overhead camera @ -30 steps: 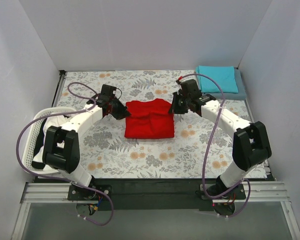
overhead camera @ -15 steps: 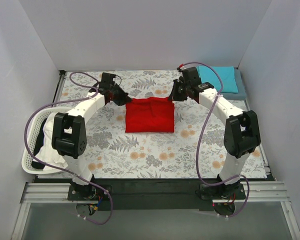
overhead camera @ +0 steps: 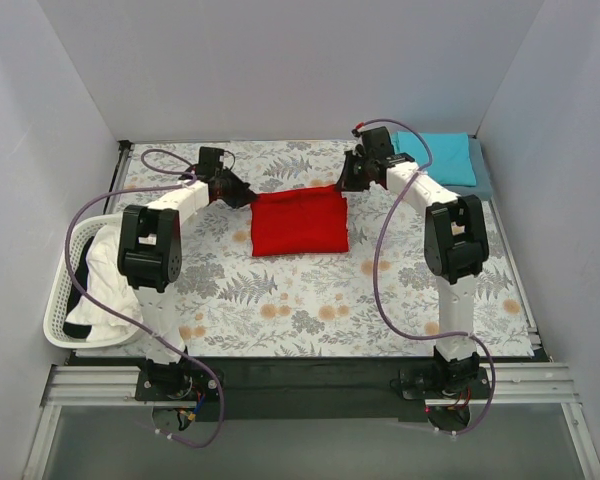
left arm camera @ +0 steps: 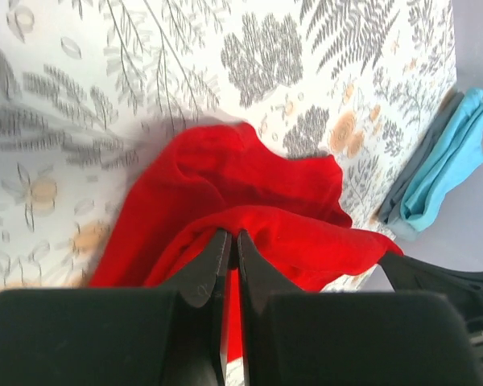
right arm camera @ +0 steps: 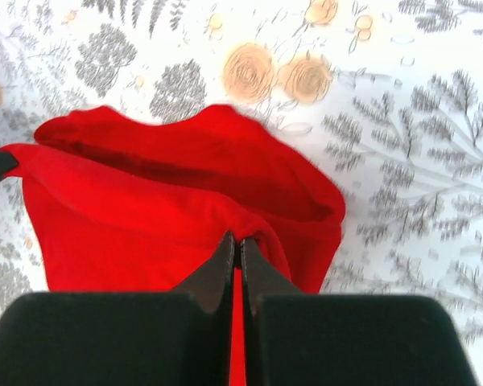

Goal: Fold and stack the t-shirts
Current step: Fold the tshirt

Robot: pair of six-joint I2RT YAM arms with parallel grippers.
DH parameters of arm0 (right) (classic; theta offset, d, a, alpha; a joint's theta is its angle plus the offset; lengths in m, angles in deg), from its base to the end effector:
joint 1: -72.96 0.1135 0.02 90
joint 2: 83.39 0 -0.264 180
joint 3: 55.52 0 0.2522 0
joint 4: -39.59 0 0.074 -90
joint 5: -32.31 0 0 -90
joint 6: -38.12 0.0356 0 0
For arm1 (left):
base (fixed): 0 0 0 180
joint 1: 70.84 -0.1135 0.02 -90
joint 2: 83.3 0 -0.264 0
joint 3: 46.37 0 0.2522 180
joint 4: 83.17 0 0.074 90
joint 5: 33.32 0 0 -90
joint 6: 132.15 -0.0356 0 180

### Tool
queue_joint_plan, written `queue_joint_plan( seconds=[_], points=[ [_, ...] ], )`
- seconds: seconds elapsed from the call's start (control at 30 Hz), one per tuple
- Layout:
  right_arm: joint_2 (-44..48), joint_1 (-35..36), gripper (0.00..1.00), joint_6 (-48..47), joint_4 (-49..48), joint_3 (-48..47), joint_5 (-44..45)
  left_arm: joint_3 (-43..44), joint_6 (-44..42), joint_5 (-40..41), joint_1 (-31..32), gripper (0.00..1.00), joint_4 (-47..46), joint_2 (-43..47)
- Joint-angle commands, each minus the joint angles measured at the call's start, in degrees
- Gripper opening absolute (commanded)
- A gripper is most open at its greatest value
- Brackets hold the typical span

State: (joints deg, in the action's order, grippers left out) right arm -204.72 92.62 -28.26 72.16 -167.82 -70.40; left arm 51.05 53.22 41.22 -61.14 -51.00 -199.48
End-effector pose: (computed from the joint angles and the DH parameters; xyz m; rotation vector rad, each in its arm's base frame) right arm 0.4566 0.1714 0.2272 -0.0365 2.3605 0.6349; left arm 0.4356 -0.0841 0.1852 -1.7784 2.1136 -1.0048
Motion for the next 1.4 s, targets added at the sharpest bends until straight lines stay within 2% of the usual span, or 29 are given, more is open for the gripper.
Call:
queue_joint_plan(
  seconds=[0.0, 0.03, 0.07, 0.1, 0.13, 0.2, 0.23, 0.3, 0.43, 0.47, 0.53, 0.57, 0.6, 0.67, 0.7, 0.73, 0.9, 0.97, 1.17, 1.37],
  points=[
    [-3.6, -1.7, 0.01, -1.0, -2.3, -6.5, -1.3, 4.6, -0.6, -2.9, -2.0, 0.0, -5.4, -3.2],
    [-5.4, -2.1, 0.06, -0.9, -2.3, -7.4, -1.8, 5.5, -1.1, -5.5, -2.3, 0.1, -7.0, -4.6],
    [-6.0, -2.4, 0.1, -0.3, -2.2, -8.1, -2.0, 6.0, -1.9, -5.4, -2.4, 0.11, -7.6, -5.8],
    [-6.6, -3.1, 0.34, -0.2, -2.2, -9.8, -2.2, 6.1, -2.2, -4.4, -2.7, 0.14, -7.9, -5.8],
    [-7.1, -3.4, 0.44, 0.0, -2.2, -10.6, -3.0, 5.8, -2.3, -4.1, -2.9, 0.26, -9.7, -5.6],
    [-7.1, -4.4, 0.57, 0.0, -1.4, -12.4, -3.5, 5.5, -2.5, -5.8, -4.5, 0.42, -11.6, -4.2],
    [-5.7, -4.5, 0.69, -0.4, -0.7, -12.3, -2.7, 5.4, -2.5, -6.1, -5.0, 0.53, -12.0, -3.4],
    [-3.7, -4.5, 0.77, -1.6, 0.4, -11.5, -1.7, 4.7, -2.6, -7.6, -6.6, 0.55, -12.9, -0.9],
    [3.2, -3.7, 0.74, -1.4, 1.0, -4.8, -2.5, 2.9, -3.7, -7.8, -6.0, 0.53, -10.9, 3.1],
    [4.0, -3.1, 0.72, -1.3, 1.0, -3.3, -2.2, 1.6, -3.7, -7.9, -5.5, 0.46, -10.6, 3.8],
    [5.2, -0.9, 0.63, -0.9, 0.4, -0.3, -3.2, 0.3, -4.1, -8.0, -3.5, 0.37, -10.1, 4.5],
    [5.1, -0.1, 0.61, -0.8, -0.5, 0.3, -3.6, -0.8, -4.1, -7.7, -2.7, 0.3, -10.1, 4.5],
    [4.9, 1.3, 0.58, -0.3, -1.0, 0.5, -4.0, -0.9, -4.1, -7.4, -1.1, 0.19, -10.2, 4.2],
    [2.3, 2.4, 0.55, 0.6, -1.9, -1.5, -5.5, 0.4, -3.8, -7.8, 0.1, 0.1, -10.2, 1.5],
    [0.9, 2.7, 0.52, 1.0, -2.0, -3.0, -6.4, 1.1, -3.6, -8.2, 1.0, 0.03, -10.3, 0.3],
    [-1.8, 2.8, 0.52, 1.3, -2.5, -4.4, -8.6, 1.9, -3.5, -8.7, 1.4, 0.01, -10.4, -1.8],
    [-10.0, 2.6, 0.49, 5.4, -10.7, -10.8, -14.6, 7.3, -4.2, -12.5, 2.1, 0.0, -15.9, -8.9],
    [-13.5, 2.1, 0.47, 7.3, -13.0, -11.8, -16.5, 9.3, -5.1, -11.2, 2.1, 0.0, -15.9, -12.6],
    [-18.1, -2.8, 0.45, 16.5, -18.3, -10.1, -18.0, 11.3, -1.9, -9.2, -1.1, 0.0, -14.3, -18.3],
    [-17.6, -6.5, 0.45, 21.9, -22.0, -3.9, -19.0, 6.9, 1.8, -9.5, -2.7, 0.0, -16.3, -18.1]
  ],
)
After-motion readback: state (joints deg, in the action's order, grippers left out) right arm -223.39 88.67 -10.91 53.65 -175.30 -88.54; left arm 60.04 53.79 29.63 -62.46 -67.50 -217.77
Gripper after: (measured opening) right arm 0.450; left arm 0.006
